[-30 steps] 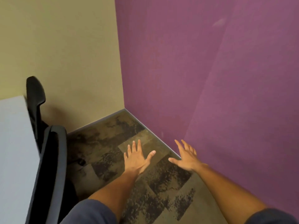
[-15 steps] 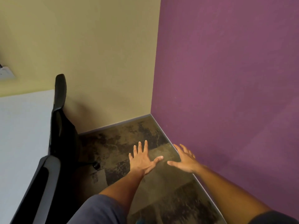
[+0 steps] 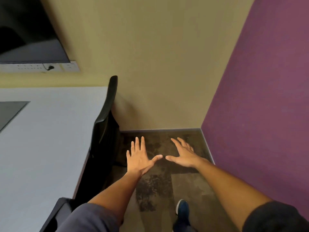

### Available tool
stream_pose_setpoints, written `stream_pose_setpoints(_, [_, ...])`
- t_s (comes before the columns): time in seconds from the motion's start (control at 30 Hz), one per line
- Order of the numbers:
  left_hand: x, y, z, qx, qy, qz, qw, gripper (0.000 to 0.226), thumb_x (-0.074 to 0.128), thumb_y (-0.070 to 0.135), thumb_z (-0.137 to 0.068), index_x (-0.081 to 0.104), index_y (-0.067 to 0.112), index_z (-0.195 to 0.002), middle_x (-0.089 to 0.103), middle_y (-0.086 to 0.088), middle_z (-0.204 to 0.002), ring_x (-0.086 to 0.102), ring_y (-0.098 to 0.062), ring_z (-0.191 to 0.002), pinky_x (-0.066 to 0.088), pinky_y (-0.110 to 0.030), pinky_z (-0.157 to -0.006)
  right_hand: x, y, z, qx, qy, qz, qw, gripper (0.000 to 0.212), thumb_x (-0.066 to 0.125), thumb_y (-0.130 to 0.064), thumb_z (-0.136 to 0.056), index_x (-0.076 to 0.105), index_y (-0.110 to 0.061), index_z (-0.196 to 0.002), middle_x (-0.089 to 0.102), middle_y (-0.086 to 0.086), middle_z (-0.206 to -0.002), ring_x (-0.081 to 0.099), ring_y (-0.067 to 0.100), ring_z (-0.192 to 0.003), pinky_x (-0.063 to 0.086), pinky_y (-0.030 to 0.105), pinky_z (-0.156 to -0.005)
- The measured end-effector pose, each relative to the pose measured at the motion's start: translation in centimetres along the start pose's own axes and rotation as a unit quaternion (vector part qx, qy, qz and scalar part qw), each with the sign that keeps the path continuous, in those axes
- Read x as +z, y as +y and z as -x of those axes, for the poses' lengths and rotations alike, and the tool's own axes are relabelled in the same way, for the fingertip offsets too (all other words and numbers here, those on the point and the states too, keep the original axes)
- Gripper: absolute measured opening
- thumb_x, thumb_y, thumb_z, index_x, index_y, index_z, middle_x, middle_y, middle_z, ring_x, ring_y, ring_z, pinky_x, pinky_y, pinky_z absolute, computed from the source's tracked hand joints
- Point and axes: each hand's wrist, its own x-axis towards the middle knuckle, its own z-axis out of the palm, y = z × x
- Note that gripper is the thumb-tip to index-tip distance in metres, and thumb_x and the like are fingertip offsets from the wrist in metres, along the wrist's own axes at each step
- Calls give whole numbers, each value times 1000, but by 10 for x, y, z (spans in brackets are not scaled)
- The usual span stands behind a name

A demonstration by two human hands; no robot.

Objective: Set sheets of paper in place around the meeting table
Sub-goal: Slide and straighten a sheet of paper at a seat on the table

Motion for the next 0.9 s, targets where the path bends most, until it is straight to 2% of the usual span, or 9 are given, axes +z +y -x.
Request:
stream_pose_setpoints(0.23, [-21,-33,-59,-147,34,6,989,127,21,103,-60,-6,27,-158,-6,-2,-167,-6,-26,-154,11,-57,-122,-32,-59,-133,-148,-68,42,986,98,56,-74,-83,6,-38,-160,-1,-1,-169,2,28,-155,10,49,-123])
stream_pose_setpoints(0.3, [-31,-41,-63,-158,20,-11,987,127,21,103,-60,-7,27,-158,-7,-2,-167,-6,-26,-154,10,-58,-122,-35,-73,-153,-166,-83,70,980,99,55,-75,-82,6,-37,-160,-1,0,-169,3,29,-155,11,50,-123])
stream_pose_setpoints(0.4, [-50,-55,-77,-223,61,-17,973,127,21,104,-60,-7,28,-158,-6,-1,-167,-6,-26,-154,9,-57,-122,-41,-117,-202,-259,-137,125,948,99,53,-75,-82,7,-36,-160,0,0,-169,4,29,-155,12,50,-123])
stream_pose_setpoints(0.43, [-58,-64,-78,-248,75,-13,966,127,20,104,-60,-7,29,-158,-6,-1,-167,-5,-26,-154,9,-57,-123,-41,-137,-214,-304,-130,138,934,97,52,-75,-83,8,-35,-160,3,0,-169,5,29,-155,12,50,-122])
stream_pose_setpoints(0.53, [-73,-88,-67,-286,103,-27,952,123,17,103,-62,-3,28,-158,-1,-2,-168,-1,-26,-154,11,-57,-122,-45,-180,-229,-428,-8,98,898,86,47,-69,-88,20,-29,-159,18,4,-166,17,27,-152,16,45,-122])
stream_pose_setpoints(0.57, [-76,-90,-65,-285,110,-31,952,121,16,102,-64,-1,29,-158,1,-2,-168,0,-27,-154,11,-57,-122,-53,-182,-231,-443,40,75,892,83,45,-68,-89,23,-27,-158,22,4,-165,19,26,-151,17,44,-122])
stream_pose_setpoints(0.6, [-81,-103,-60,-308,126,-30,943,118,15,101,-65,0,29,-158,2,-2,-168,0,-26,-154,11,-57,-122,-55,-202,-239,-467,52,50,881,82,43,-69,-90,24,-26,-157,24,4,-164,19,25,-151,18,44,-123])
stream_pose_setpoints(0.73, [-99,-145,-44,-379,133,-24,915,115,9,99,-67,-2,30,-158,0,0,-168,-3,-25,-155,8,-58,-122,-58,-271,-262,-521,41,40,852,85,39,-76,-89,25,-27,-156,24,2,-164,17,21,-153,16,46,-125])
stream_pose_setpoints(0.9, [-118,-185,-46,-413,136,-13,901,116,6,100,-66,-4,30,-158,-4,0,-168,-5,-25,-154,7,-58,-122,-43,-340,-274,-540,-10,66,839,91,33,-83,-85,25,-28,-157,22,2,-166,15,20,-154,17,46,-125])
